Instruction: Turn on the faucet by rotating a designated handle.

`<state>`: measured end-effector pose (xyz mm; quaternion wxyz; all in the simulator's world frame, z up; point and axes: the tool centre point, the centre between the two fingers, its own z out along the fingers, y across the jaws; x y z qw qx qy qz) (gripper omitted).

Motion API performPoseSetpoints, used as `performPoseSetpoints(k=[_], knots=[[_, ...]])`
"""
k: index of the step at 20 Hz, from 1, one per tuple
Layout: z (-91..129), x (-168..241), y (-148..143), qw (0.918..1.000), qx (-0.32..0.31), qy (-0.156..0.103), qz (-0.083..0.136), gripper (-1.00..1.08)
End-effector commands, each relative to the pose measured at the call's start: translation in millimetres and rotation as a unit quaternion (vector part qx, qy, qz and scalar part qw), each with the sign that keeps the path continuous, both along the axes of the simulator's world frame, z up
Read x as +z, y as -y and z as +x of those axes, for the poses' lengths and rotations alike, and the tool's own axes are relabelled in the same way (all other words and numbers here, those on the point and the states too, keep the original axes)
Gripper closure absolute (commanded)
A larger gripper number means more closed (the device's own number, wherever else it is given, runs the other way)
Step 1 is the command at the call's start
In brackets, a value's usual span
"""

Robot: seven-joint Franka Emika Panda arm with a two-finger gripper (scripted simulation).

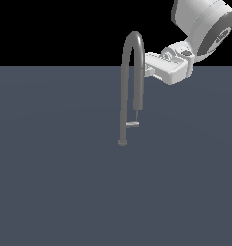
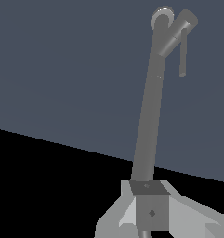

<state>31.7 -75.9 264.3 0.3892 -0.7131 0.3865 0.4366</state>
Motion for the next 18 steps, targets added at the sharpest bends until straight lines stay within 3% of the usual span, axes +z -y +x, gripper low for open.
performPoseSetpoints(k=[1,10,18], knots=[[5,-21,2,0.999,-0.023,-0.028,0.025,1.08],[13,-88,0,0.9847,-0.091,-0.113,0.097,1.08],[12,-116,-5,0.9738,-0.119,-0.147,0.126,1.08]])
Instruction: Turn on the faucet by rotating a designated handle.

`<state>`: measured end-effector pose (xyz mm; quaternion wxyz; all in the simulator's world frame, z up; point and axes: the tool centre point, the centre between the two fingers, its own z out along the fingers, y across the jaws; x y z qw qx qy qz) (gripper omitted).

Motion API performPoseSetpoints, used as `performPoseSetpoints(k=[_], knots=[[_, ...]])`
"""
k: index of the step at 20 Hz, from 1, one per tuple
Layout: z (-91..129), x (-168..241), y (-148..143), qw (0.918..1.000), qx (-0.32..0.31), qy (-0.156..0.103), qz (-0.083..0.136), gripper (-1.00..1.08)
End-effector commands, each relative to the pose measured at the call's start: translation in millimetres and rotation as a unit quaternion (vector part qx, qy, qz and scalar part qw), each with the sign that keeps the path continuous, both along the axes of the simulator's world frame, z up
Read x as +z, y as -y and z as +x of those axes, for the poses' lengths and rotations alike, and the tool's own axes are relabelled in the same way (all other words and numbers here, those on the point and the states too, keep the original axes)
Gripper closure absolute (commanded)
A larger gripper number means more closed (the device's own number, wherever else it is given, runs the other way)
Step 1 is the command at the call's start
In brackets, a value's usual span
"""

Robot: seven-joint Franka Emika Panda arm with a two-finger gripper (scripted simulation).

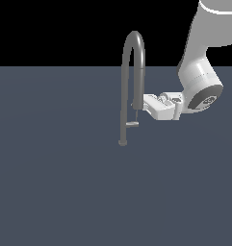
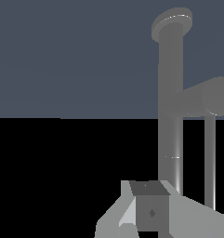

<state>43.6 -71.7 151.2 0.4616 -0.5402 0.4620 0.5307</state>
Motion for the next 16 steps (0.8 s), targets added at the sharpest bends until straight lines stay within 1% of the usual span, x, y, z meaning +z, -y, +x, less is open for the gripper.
performPoseSetpoints(k=[1,6,16], knots=[[0,-3,-1,1.0,-0.004,-0.005,0.004,1.08],[0,-4,-1,1.0,-0.004,-0.005,0.004,1.08],[-23,5,2,1.0,-0.004,-0.005,0.005,1.08]])
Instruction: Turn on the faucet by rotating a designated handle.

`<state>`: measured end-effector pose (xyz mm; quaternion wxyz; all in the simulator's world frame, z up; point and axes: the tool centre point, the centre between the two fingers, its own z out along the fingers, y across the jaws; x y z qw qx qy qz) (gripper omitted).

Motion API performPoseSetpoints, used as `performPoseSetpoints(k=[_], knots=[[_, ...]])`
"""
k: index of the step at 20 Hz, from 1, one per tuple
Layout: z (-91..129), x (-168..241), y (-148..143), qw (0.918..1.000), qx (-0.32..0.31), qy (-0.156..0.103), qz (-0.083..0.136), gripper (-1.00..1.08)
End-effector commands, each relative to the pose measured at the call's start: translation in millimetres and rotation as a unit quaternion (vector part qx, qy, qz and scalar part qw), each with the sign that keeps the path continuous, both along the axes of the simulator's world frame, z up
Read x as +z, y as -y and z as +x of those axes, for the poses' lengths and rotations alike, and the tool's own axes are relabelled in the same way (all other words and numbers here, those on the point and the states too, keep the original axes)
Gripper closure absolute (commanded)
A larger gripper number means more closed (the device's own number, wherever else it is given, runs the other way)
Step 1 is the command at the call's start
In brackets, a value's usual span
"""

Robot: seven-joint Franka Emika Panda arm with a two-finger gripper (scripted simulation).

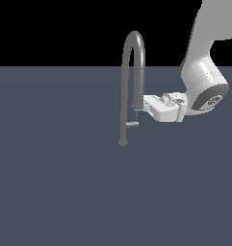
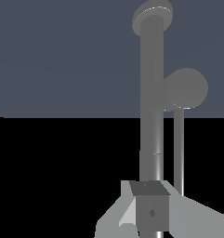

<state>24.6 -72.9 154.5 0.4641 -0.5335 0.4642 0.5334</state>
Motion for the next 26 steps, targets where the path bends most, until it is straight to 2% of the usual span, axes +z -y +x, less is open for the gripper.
performPoseSetpoints(k=[1,4,16,18,26], knots=[[-6,2,1,1.0,0.0,0.0,0.0,1.08],[-5,1,1,1.0,-0.002,0.001,-0.001,1.08],[-41,0,6,1.0,0.0,0.0,0.0,1.08],[-34,3,5,1.0,-0.002,0.007,-0.002,1.08],[-65,-17,9,1.0,0.0,0.001,0.0,1.08]])
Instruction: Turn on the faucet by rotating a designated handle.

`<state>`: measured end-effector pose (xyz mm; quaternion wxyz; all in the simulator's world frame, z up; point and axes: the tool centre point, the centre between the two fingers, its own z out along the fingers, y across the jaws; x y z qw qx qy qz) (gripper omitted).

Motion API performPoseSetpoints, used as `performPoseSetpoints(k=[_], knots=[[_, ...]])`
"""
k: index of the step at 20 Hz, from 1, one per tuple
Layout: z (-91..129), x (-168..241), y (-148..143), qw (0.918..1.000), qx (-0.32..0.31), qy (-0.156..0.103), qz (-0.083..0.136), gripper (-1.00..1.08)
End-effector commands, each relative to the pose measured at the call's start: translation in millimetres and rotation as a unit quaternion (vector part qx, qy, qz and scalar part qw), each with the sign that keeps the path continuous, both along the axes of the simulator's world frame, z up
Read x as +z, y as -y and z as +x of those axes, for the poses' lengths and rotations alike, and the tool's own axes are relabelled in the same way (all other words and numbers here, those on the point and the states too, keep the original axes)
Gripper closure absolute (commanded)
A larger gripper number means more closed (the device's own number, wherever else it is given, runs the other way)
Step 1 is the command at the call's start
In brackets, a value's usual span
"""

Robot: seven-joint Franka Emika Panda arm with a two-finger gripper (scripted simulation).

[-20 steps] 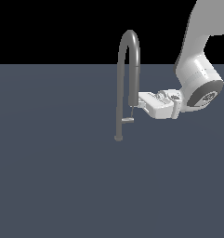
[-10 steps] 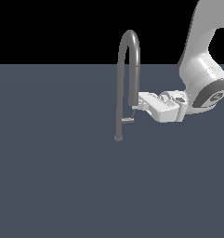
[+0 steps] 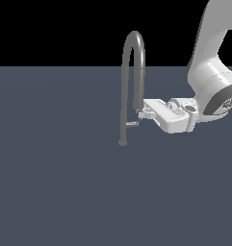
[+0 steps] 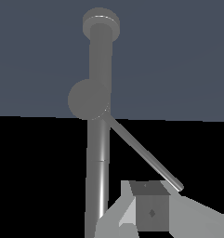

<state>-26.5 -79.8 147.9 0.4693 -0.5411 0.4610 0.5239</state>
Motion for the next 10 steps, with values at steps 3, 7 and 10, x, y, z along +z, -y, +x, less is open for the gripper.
performPoseSetpoints(k=[3,7,10], knots=[[-6,-3,1,1.0,0.001,0.0,0.001,1.08],[-22,-28,3,1.0,0.001,-0.008,0.002,1.08],[-30,-40,4,0.9999,0.002,-0.012,0.003,1.08]])
